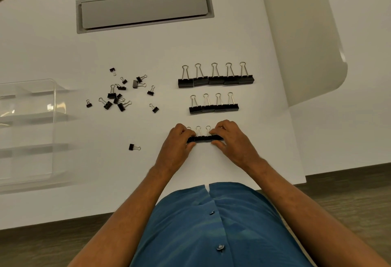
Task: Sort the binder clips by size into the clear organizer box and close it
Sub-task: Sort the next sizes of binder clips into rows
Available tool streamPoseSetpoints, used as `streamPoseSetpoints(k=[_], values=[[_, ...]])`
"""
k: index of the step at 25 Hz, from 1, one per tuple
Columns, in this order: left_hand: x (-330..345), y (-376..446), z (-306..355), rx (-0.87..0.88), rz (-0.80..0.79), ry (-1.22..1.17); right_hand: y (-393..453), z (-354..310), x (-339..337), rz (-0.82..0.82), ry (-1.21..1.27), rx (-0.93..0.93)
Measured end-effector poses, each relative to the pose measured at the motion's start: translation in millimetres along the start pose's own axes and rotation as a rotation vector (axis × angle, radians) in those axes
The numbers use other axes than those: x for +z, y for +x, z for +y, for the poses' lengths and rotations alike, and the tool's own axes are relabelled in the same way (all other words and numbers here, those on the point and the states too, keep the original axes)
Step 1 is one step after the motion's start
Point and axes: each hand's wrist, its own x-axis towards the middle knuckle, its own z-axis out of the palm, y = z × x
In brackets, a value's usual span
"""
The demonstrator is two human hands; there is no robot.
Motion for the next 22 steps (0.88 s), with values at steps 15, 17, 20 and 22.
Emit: streamPoseSetpoints(k=[15, 17, 20, 22], values=[[16.2, 20.6, 27.6, 0.009, -0.011, -0.032, -8.7, 23.6, -14.5, 0.031, -0.013, 0.072], [17.4, 21.1, 28.2, 0.011, -0.006, -0.038, -9.3, 23.7, -15.1, 0.029, -0.014, 0.078], [18.2, 20.4, 27.5, 0.020, -0.003, -0.041, -10.7, 21.2, -16.4, 0.034, -0.017, 0.082], [16.7, 18.9, 26.4, 0.022, -0.007, -0.050, -12.5, 18.1, -17.2, 0.059, -0.028, 0.090]])
